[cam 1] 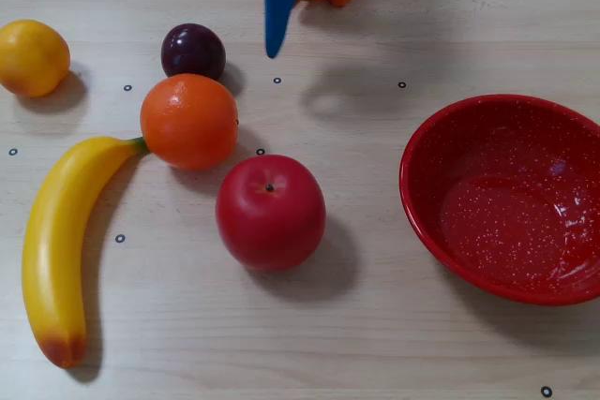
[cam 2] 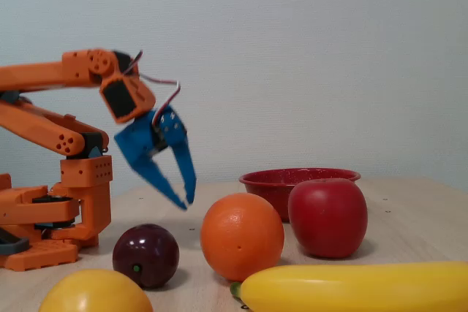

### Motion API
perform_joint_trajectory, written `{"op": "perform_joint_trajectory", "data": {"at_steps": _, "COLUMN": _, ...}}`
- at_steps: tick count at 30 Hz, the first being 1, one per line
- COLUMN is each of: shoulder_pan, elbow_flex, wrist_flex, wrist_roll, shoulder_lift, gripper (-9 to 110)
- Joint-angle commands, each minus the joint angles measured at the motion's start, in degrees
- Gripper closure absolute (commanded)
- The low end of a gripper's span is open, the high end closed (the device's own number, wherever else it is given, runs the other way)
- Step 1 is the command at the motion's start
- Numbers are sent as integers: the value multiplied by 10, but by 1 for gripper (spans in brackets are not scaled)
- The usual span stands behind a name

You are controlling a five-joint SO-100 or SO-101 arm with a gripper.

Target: Put peach in the red bowl.

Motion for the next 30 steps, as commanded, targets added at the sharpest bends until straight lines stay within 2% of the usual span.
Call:
{"op": "perform_joint_trajectory", "data": {"at_steps": 1, "shoulder_pan": 24, "elbow_flex": -92, "wrist_flex": 28, "wrist_roll": -18, "shoulder_lift": -18, "gripper": 102}}
{"op": "perform_joint_trajectory", "data": {"at_steps": 8, "shoulder_pan": 76, "elbow_flex": -229, "wrist_flex": 68, "wrist_roll": -40, "shoulder_lift": -114, "gripper": 102}}
{"op": "perform_joint_trajectory", "data": {"at_steps": 17, "shoulder_pan": 142, "elbow_flex": -479, "wrist_flex": 175, "wrist_roll": -42, "shoulder_lift": -296, "gripper": 102}}
{"op": "perform_joint_trajectory", "data": {"at_steps": 30, "shoulder_pan": 229, "elbow_flex": -661, "wrist_flex": 166, "wrist_roll": -81, "shoulder_lift": -460, "gripper": 102}}
